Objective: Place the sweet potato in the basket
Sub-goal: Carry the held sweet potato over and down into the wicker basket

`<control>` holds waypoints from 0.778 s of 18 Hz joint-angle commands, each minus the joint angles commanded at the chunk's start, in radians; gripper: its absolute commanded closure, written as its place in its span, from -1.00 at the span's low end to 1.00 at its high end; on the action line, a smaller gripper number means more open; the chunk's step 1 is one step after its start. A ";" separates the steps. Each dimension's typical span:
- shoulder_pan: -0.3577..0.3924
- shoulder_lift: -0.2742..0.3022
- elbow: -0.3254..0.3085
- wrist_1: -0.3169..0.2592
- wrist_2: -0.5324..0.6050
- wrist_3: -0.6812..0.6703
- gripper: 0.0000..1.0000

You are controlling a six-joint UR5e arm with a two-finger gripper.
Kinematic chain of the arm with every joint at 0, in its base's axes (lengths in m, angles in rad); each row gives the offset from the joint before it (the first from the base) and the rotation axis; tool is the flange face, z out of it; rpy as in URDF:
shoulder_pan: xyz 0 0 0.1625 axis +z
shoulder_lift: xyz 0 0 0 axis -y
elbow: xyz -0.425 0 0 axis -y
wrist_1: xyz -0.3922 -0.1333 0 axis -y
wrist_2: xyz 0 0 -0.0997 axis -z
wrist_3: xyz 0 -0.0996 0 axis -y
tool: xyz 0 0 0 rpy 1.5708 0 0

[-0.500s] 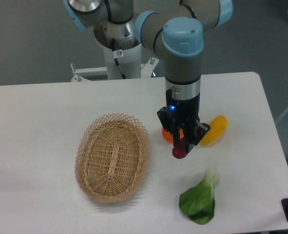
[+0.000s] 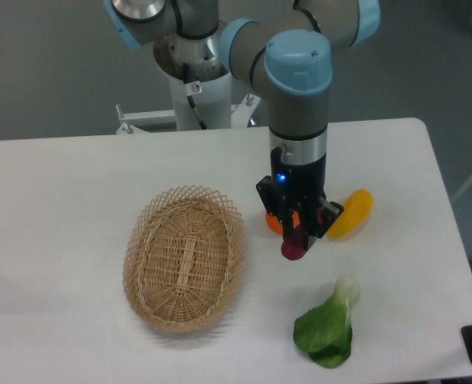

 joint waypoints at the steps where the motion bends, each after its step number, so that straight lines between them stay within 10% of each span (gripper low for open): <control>1: -0.009 0.000 -0.003 0.000 0.000 -0.029 0.18; 14: -0.282 -0.028 -0.166 0.089 0.106 -0.335 0.18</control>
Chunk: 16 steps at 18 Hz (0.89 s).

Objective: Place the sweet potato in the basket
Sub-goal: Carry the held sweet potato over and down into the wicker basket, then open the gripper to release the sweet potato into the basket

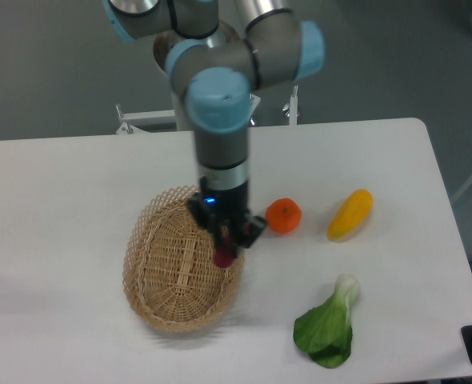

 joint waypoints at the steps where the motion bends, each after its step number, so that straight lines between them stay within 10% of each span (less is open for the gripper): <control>1: -0.026 -0.012 -0.011 0.022 0.020 -0.002 0.18; 12: -0.100 -0.097 -0.035 0.045 0.077 0.015 0.07; 16: -0.098 -0.086 -0.014 0.049 0.080 0.041 -0.49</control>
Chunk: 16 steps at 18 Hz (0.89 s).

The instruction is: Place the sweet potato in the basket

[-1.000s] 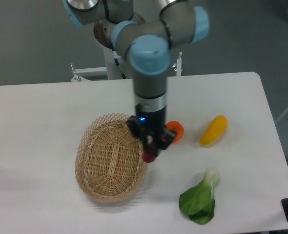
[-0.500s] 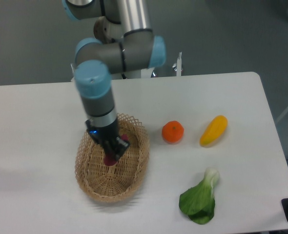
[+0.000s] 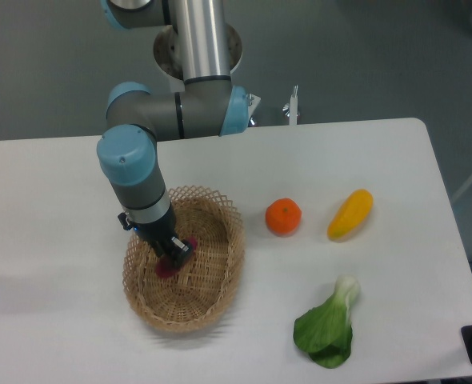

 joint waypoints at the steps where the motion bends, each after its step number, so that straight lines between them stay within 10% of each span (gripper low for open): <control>1: 0.002 0.002 0.014 0.002 0.000 0.002 -0.65; 3: 0.006 0.015 0.044 0.000 0.002 -0.001 -1.00; 16: 0.195 0.120 0.161 -0.011 0.064 -0.206 -1.00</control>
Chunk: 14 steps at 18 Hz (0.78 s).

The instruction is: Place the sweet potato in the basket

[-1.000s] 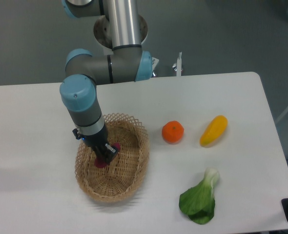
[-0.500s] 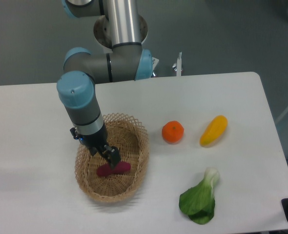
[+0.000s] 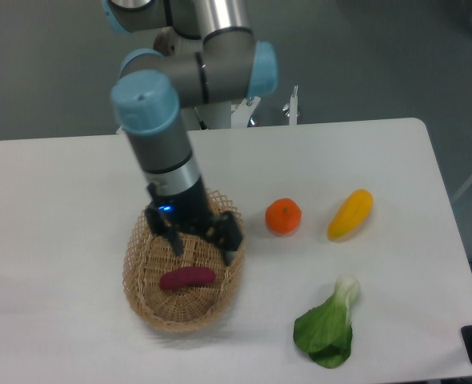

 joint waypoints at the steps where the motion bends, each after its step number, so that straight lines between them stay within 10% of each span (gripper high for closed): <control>1: 0.026 0.011 0.002 -0.005 0.005 0.021 -1.00; 9: 0.226 0.156 0.000 -0.273 -0.032 0.535 -1.00; 14: 0.289 0.184 -0.014 -0.318 -0.104 0.701 -1.00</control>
